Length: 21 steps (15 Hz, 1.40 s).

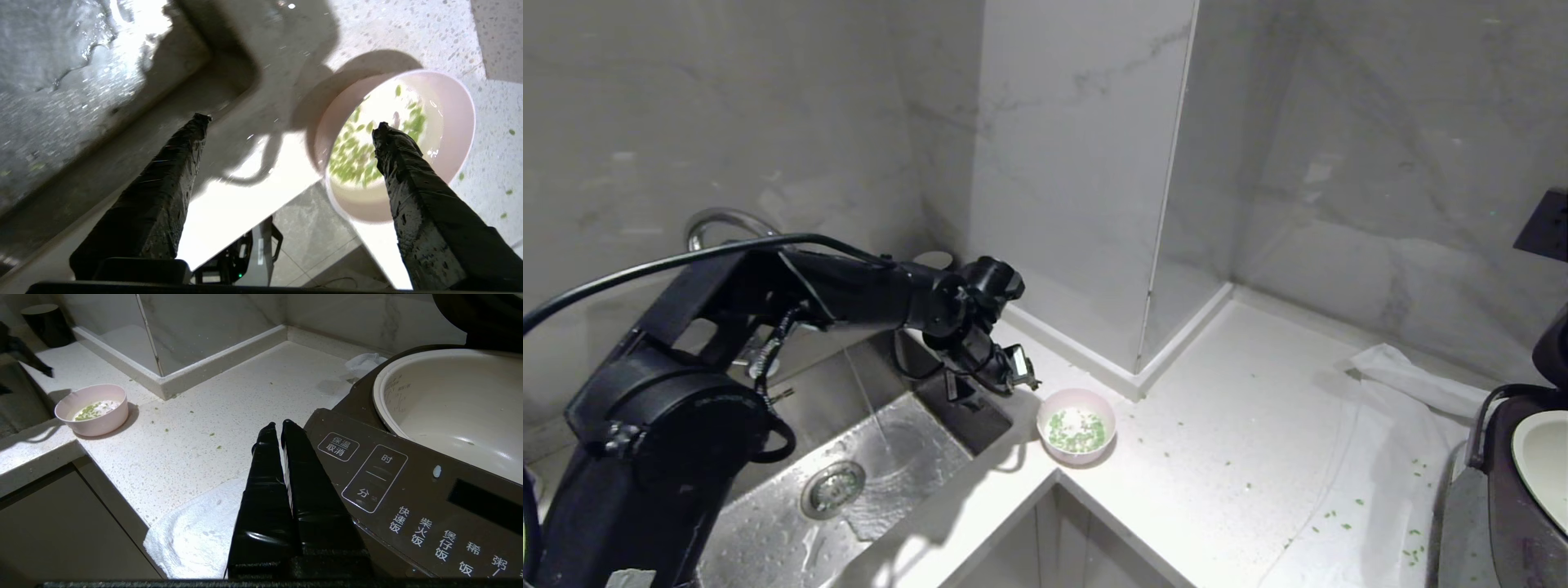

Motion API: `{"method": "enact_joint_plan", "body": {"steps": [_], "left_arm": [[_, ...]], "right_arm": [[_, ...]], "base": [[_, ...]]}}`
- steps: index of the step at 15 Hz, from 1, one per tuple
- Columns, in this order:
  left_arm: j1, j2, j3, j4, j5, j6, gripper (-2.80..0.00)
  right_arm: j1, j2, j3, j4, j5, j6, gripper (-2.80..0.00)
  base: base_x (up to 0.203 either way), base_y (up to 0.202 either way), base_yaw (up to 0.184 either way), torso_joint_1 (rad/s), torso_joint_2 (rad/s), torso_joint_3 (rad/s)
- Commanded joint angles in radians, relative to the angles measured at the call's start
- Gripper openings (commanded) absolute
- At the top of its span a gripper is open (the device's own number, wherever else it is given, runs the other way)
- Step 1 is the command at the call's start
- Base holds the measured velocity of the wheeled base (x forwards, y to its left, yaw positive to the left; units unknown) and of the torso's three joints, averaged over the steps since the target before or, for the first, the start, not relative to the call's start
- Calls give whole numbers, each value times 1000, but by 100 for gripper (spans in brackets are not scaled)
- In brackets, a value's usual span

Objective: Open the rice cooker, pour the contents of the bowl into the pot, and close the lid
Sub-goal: Turn off the tap

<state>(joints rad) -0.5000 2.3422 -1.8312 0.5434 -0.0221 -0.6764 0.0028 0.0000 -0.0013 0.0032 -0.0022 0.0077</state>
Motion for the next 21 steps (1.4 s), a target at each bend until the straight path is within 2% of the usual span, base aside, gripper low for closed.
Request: {"method": "enact_joint_plan", "body": {"steps": [1, 4, 6, 8, 10, 13, 14, 15, 17, 21], "left_arm": [[44, -177, 143, 3, -1, -1, 0], [137, -350, 358, -7, -8, 23, 0], [220, -434, 538, -75, -30, 56, 0], [365, -485, 685, -196, -44, 113, 0], [517, -484, 730, -278, -50, 174, 0], [693, -430, 698, -315, -61, 241, 0], [731, -422, 678, -317, -72, 249, -257], [762, -406, 657, -318, -87, 261, -280], [791, -365, 629, -318, -94, 293, -280], [832, -252, 514, -318, -93, 293, -280]], "right_arm": [[0, 0, 0, 0, 1, 0, -280], [0, 0, 0, 0, -1, 0, -280], [0, 0, 0, 0, -1, 0, -280], [0, 0, 1, 0, 1, 0, -280], [0, 0, 1, 0, 0, 0, -280], [0, 0, 0, 0, -1, 0, -280], [0, 0, 0, 0, 0, 0, -280], [0, 0, 1, 0, -1, 0, -280], [0, 0, 1, 0, 0, 0, -280], [0, 0, 1, 0, -1, 0, -280]], "base": [[0, 0, 0, 0, 0, 0], [0, 0, 0, 0, 0, 0], [0, 0, 0, 0, 0, 0], [0, 0, 0, 0, 0, 0], [0, 0, 0, 0, 0, 0], [0, 0, 0, 0, 0, 0], [0, 0, 0, 0, 0, 0], [0, 0, 0, 0, 0, 0], [0, 0, 0, 0, 0, 0], [0, 0, 0, 0, 0, 0]]}}
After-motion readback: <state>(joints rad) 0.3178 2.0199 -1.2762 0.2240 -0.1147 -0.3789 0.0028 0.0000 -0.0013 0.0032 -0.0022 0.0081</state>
